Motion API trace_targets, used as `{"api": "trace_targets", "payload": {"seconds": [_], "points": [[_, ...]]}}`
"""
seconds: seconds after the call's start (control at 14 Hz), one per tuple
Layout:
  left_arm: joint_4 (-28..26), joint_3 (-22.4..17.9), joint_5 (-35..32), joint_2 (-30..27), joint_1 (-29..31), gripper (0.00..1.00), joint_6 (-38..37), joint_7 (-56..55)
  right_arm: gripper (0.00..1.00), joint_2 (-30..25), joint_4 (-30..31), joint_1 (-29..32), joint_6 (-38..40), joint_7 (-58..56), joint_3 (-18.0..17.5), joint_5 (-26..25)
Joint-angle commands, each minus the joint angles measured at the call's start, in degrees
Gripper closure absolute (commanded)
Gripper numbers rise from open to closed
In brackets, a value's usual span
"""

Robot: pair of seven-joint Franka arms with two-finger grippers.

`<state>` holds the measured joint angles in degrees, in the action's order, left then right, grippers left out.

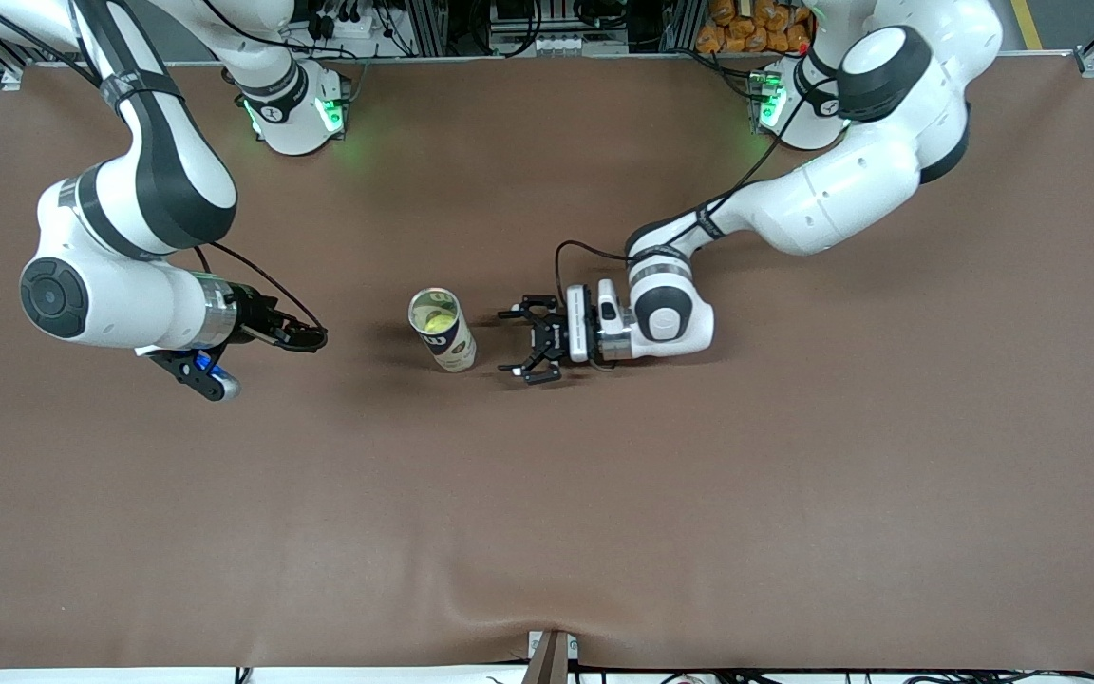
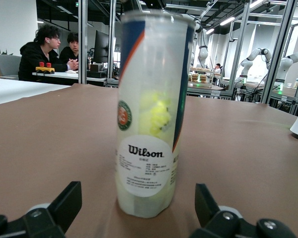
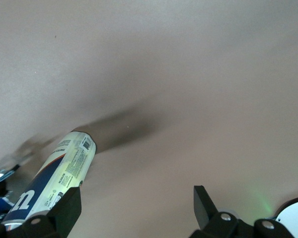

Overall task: Insert tennis ball vertically with right arm
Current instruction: 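Open the left gripper to release the upright can and pull back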

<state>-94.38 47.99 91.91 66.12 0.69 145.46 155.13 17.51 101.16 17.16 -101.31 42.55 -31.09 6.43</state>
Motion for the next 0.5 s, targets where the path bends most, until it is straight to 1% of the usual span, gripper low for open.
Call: {"api": "trace_targets", "payload": {"seconds": [0.0, 0.07, 0.21, 0.36, 0.43], "points": [[-5.81, 0.53, 0.12, -5.83, 4.66, 0.00, 0.53, 0.88, 0.00, -3.35, 2.19, -1.59, -0.73, -3.43, 2.86, -0.28], [-5.64, 0.61, -3.11, -5.92, 5.98, 0.00, 0.53, -0.95, 0.00, -3.44, 2.11, -3.78, -0.73, -4.40, 5.66, -0.28], [-5.29, 0.70, -12.41, -6.44, 8.44, 0.00, 0.35, -8.40, 0.00, -3.71, 2.20, -6.52, -0.73, -7.55, 9.98, -0.28], [-4.42, 0.97, -22.60, -7.24, 11.17, 0.00, -2.53, -17.70, 0.00, -4.32, 3.60, -9.94, -1.43, -10.98, 15.16, -0.11], [-3.02, 0.79, -28.22, -7.15, 12.05, 0.00, -4.64, -22.54, 0.00, -4.58, 4.04, -12.39, -1.61, -12.65, 18.67, 0.16]]}}
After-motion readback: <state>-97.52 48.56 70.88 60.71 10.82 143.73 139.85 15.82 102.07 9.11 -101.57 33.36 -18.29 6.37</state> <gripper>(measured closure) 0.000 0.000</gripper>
